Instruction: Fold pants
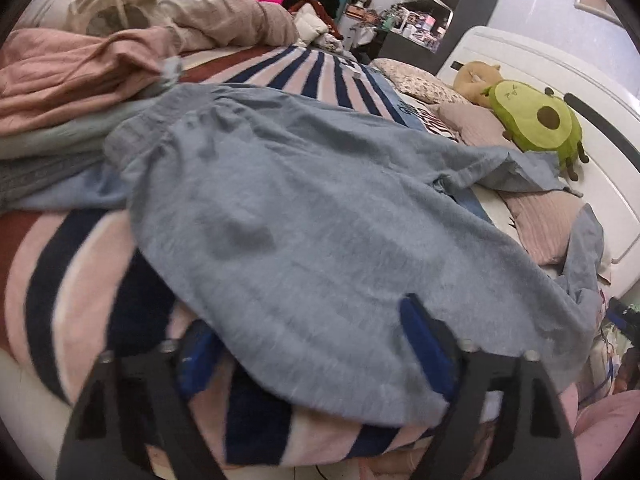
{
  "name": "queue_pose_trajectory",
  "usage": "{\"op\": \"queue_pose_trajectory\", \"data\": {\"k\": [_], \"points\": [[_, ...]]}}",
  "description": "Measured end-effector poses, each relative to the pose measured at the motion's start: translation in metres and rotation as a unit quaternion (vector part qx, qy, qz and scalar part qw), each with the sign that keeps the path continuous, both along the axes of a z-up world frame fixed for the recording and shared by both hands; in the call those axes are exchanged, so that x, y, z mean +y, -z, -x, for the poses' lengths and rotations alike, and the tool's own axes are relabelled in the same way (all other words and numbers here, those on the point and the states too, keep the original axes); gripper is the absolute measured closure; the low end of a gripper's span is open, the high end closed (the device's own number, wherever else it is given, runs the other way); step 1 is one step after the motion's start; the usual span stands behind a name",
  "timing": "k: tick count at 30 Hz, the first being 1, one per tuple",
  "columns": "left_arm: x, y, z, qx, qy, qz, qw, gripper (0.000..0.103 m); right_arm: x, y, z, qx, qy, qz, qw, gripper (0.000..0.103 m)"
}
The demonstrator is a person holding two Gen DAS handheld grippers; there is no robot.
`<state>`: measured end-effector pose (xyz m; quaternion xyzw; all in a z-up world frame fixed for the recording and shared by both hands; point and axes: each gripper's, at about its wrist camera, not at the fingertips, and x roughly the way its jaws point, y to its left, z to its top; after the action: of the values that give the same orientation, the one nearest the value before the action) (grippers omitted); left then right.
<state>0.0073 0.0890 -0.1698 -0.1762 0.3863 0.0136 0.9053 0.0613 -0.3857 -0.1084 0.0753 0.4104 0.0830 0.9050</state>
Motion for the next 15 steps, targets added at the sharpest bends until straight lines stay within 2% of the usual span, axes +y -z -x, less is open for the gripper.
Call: {"op": "queue_pose_trajectory", "data": {"k": [2, 4, 6, 7, 9, 10, 11, 15], "points": [[-0.003, 0.000, -0.009, 0.006, 0.007, 0.010, 0.9999, 0.046, -0.009, 0.010, -0.002, 0.010, 0.002, -0.020, 1.000, 0.024], [-0.009, 0.001, -0.018, 0.011, 0.013, 0.003, 0.9999, 0.056, -0.013, 0.017, -0.004, 0.015, -0.003, -0.038, 0.999, 0.028], [-0.013, 0.000, -0.025, 0.016, 0.017, -0.011, 0.9997, 0.075, -0.018, 0.022, -0.009, 0.019, -0.005, -0.054, 0.998, 0.031], [-0.015, 0.000, -0.029, 0.018, 0.018, -0.012, 0.9996, 0.080, -0.022, 0.023, -0.012, 0.021, -0.004, -0.060, 0.998, 0.031], [-0.015, -0.002, -0.034, 0.017, 0.019, -0.013, 0.9996, 0.096, -0.027, 0.025, -0.018, 0.022, -0.007, -0.070, 0.997, 0.047], [-0.015, -0.004, -0.036, 0.014, 0.021, -0.011, 0.9996, 0.097, -0.027, 0.025, -0.021, 0.024, -0.014, -0.075, 0.997, 0.064], [-0.014, -0.006, -0.038, 0.009, 0.023, -0.009, 0.9997, 0.098, -0.026, 0.024, -0.023, 0.022, -0.024, -0.082, 0.996, 0.070], [-0.018, -0.017, -0.046, -0.014, 0.031, -0.021, 0.9992, 0.100, -0.018, 0.017, -0.029, 0.009, -0.052, -0.083, 0.995, 0.070]]}}
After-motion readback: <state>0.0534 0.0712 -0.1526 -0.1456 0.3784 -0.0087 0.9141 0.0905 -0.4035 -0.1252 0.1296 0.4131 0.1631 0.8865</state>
